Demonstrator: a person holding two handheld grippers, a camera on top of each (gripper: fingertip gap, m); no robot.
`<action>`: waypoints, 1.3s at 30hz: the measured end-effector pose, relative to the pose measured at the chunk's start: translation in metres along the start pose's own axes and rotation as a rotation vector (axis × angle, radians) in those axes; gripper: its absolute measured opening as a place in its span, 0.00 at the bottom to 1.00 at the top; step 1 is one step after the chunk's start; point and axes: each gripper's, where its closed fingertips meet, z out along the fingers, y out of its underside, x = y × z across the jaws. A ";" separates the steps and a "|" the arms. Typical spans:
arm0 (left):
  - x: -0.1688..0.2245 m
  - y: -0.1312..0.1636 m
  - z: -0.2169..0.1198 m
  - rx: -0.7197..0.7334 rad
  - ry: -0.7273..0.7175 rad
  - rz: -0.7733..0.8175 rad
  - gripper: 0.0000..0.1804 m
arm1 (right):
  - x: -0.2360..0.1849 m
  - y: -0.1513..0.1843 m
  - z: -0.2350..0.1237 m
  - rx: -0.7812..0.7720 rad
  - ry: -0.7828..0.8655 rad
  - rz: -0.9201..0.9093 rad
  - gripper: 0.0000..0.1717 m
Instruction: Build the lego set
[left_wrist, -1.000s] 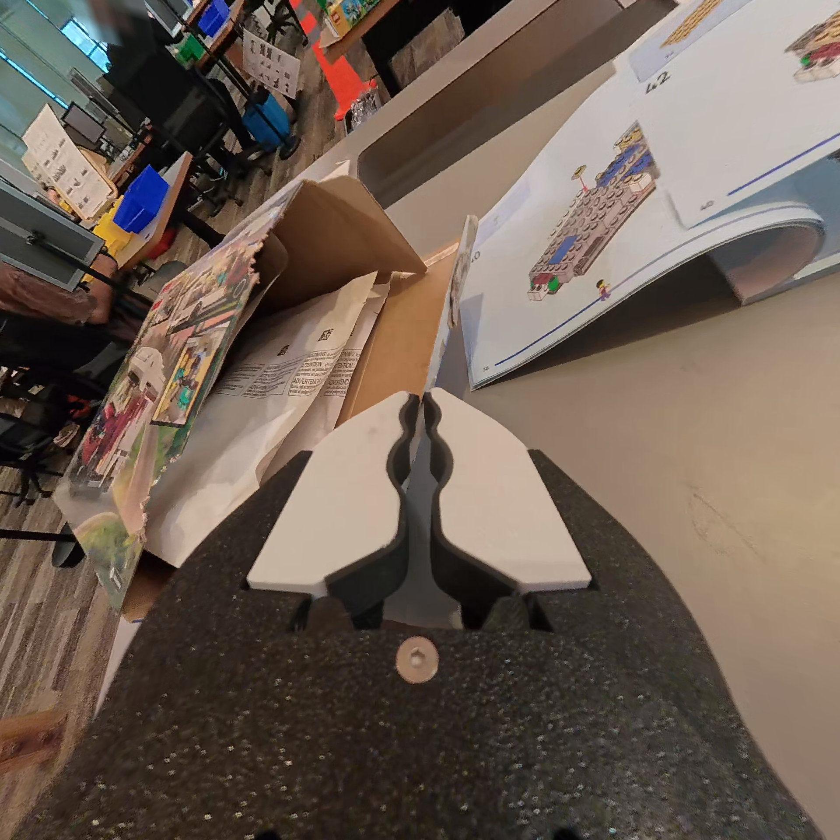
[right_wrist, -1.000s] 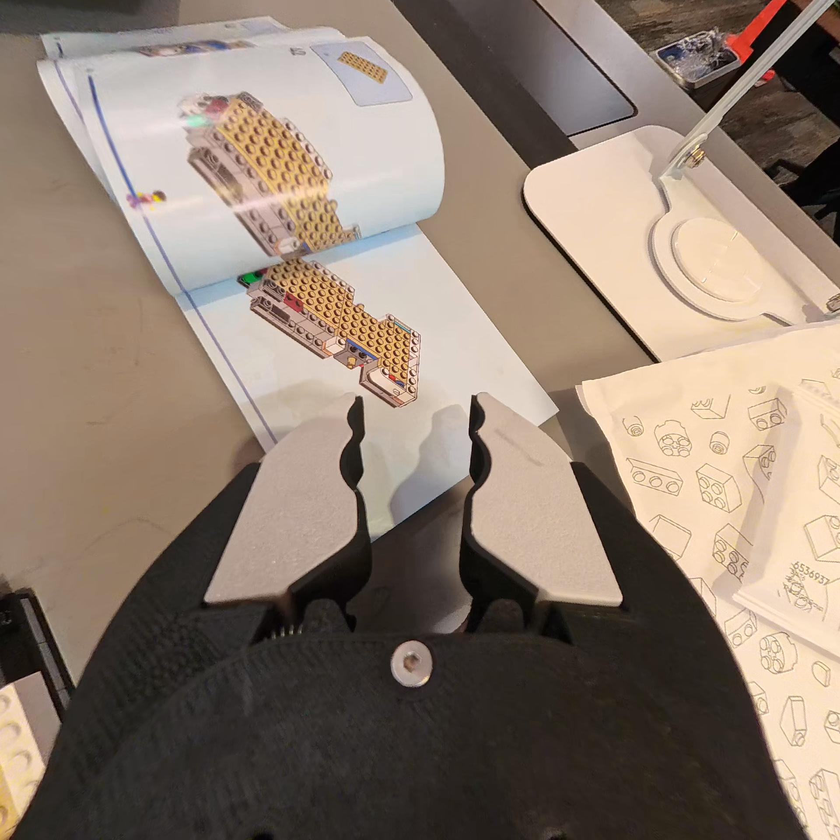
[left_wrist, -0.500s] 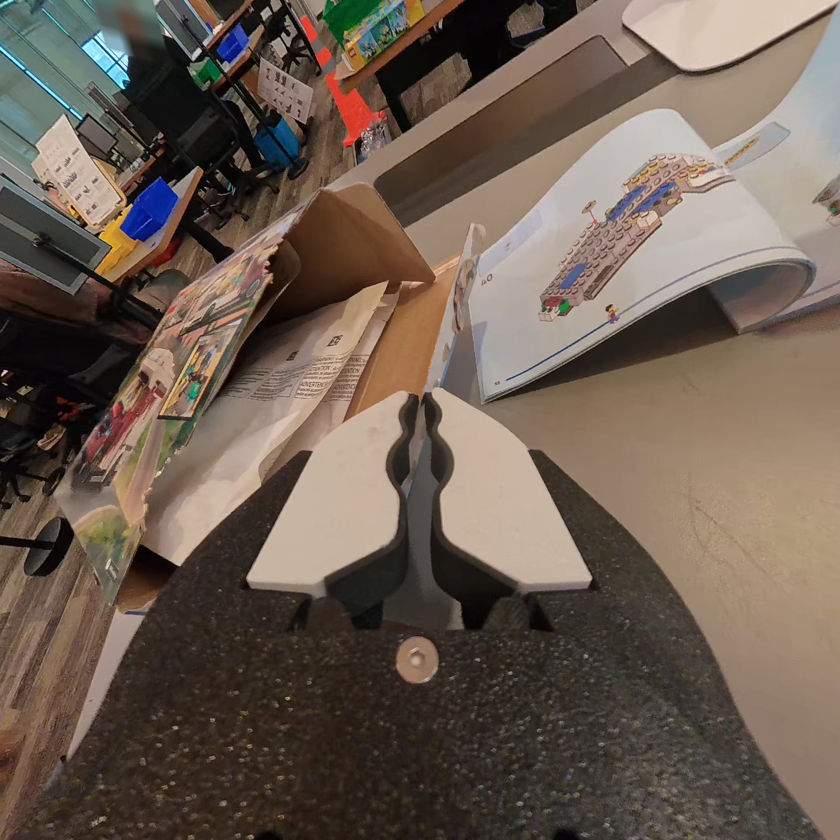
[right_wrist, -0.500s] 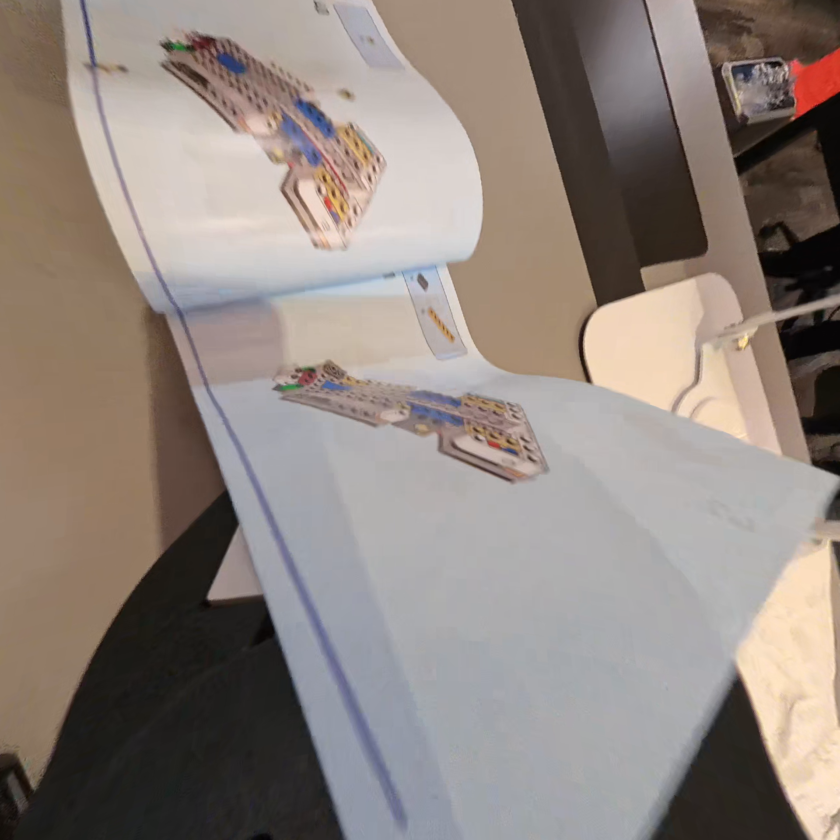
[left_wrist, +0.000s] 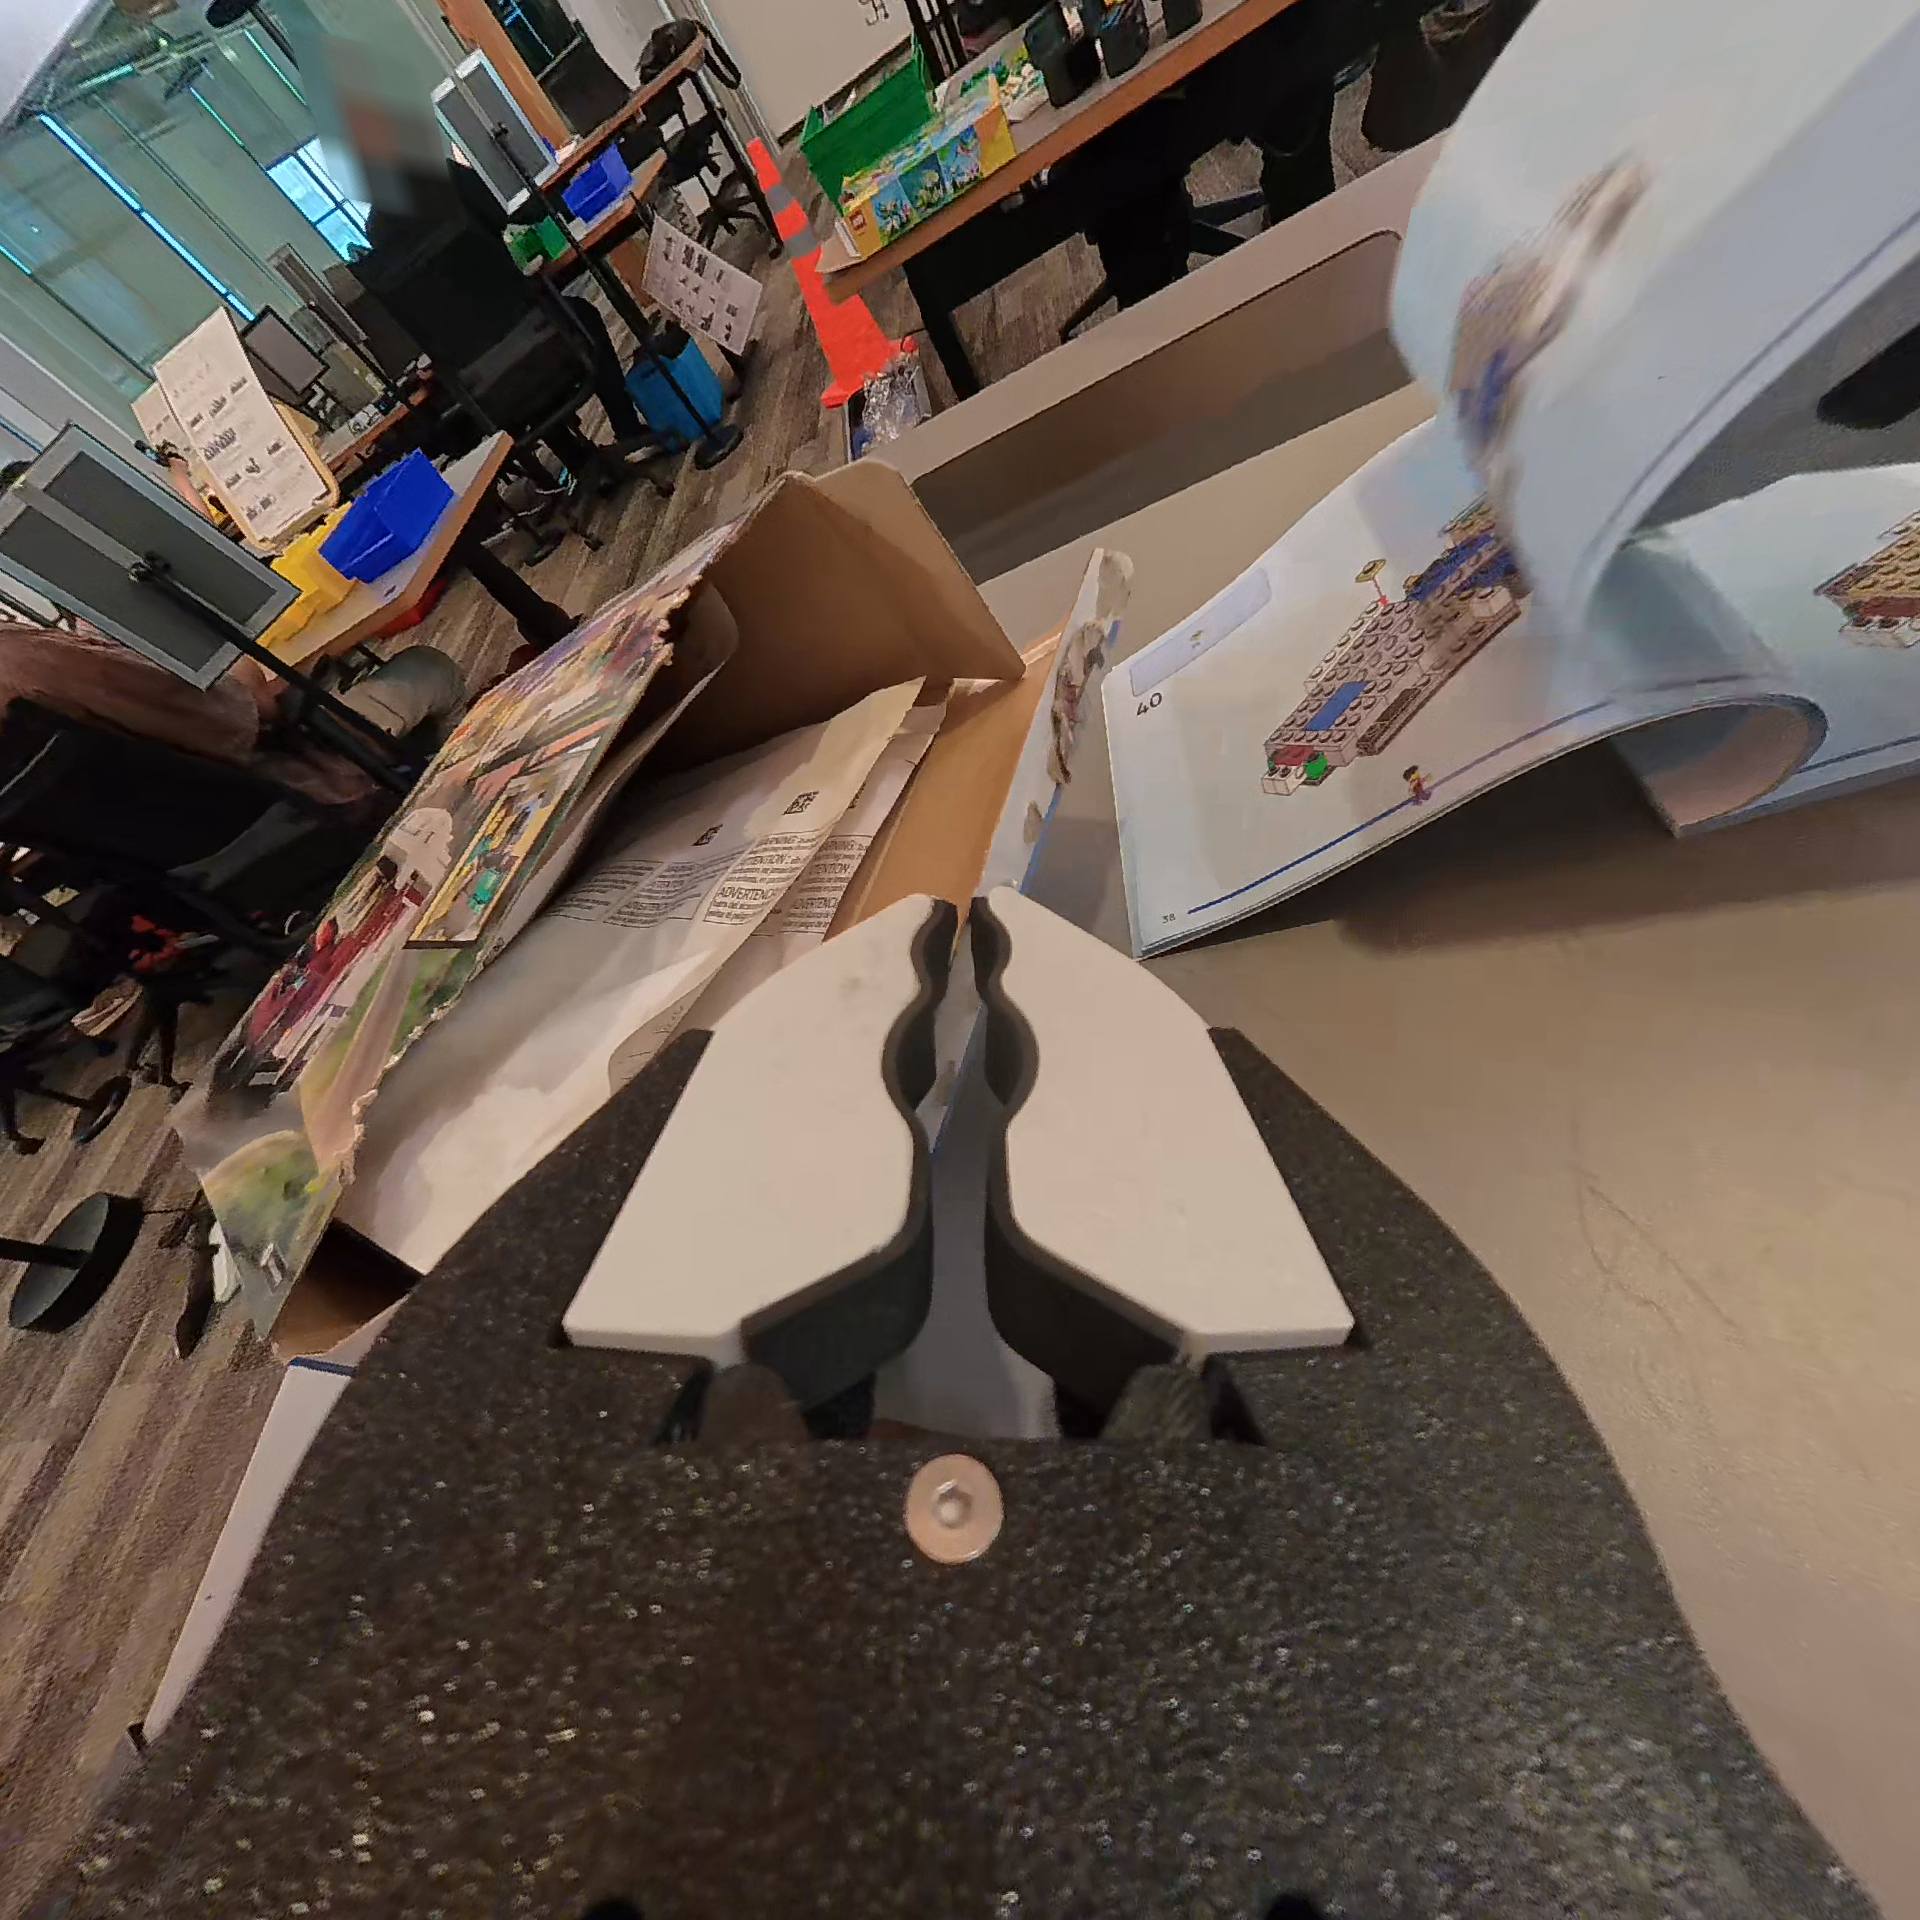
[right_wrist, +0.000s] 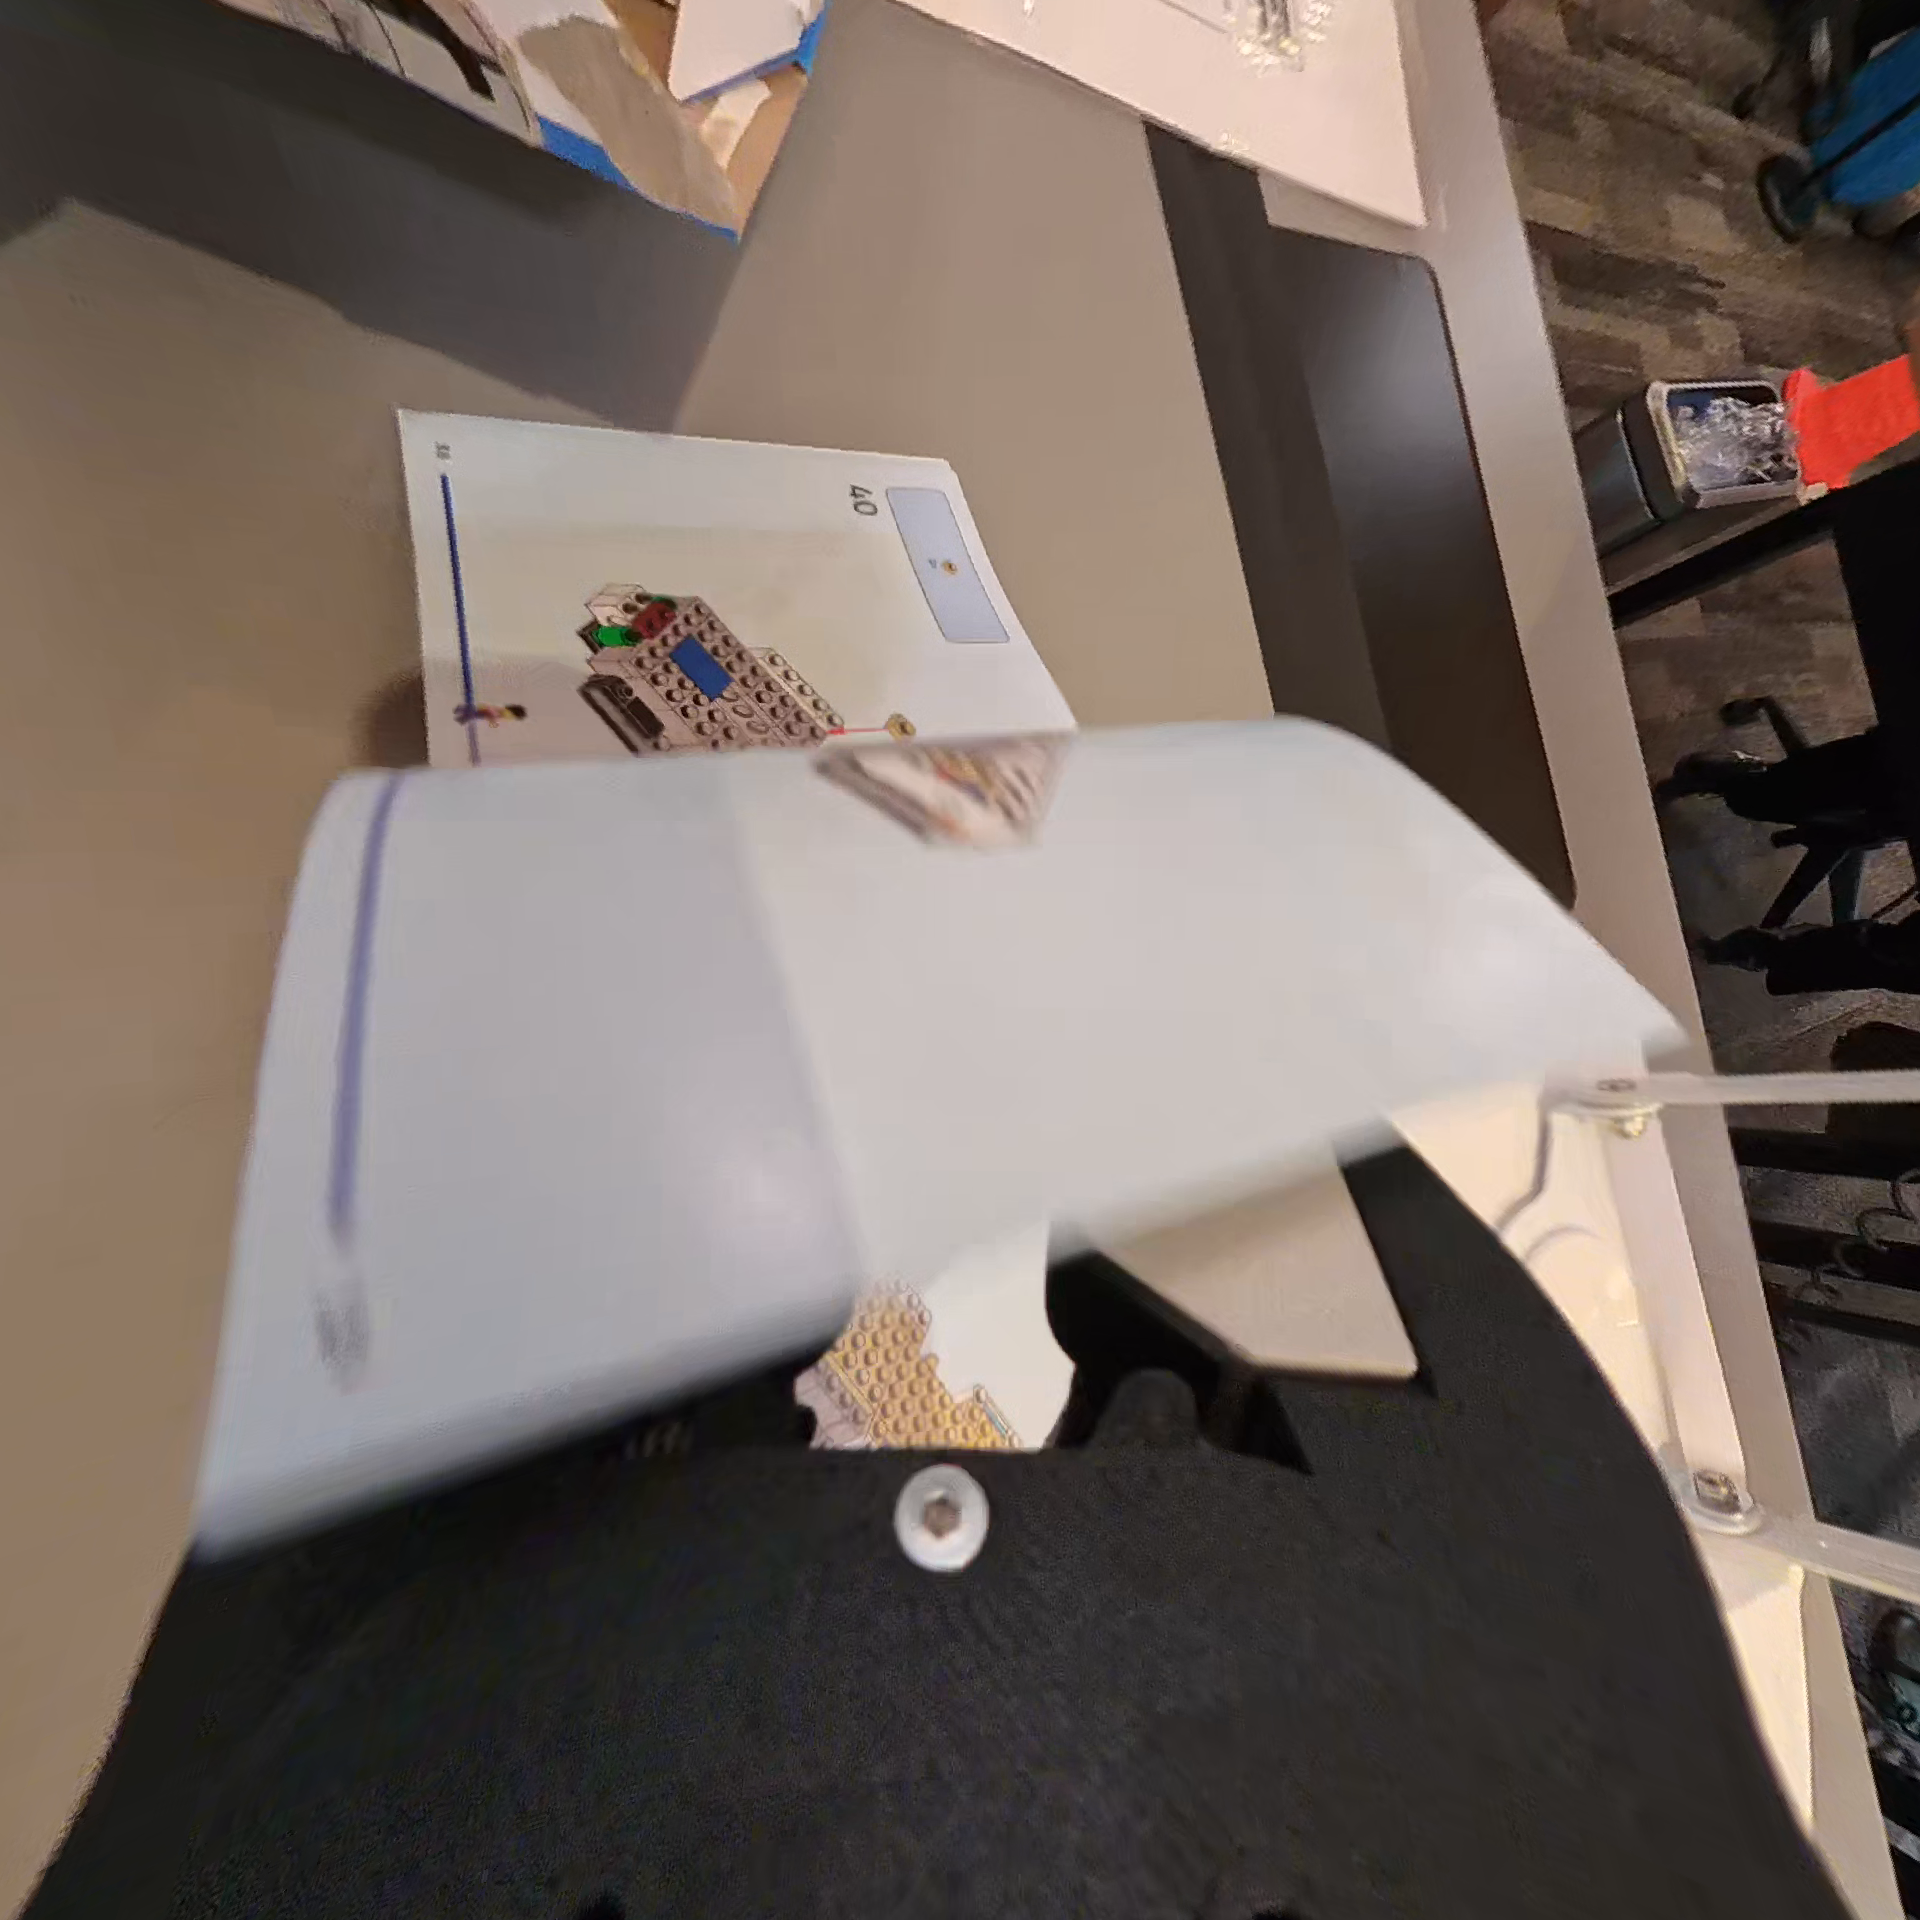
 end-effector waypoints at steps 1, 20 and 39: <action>-0.001 0.000 0.000 0.002 -0.001 -0.003 0.02 | -0.001 0.000 0.003 -0.017 -0.006 -0.006 0.24; 0.000 0.011 0.006 -0.044 0.006 -0.004 0.00 | -0.008 -0.002 0.011 -0.014 -0.024 0.011 0.24; 0.091 -0.026 -0.011 0.147 0.576 -0.209 0.09 | -0.021 0.096 -0.123 0.090 0.072 0.258 0.25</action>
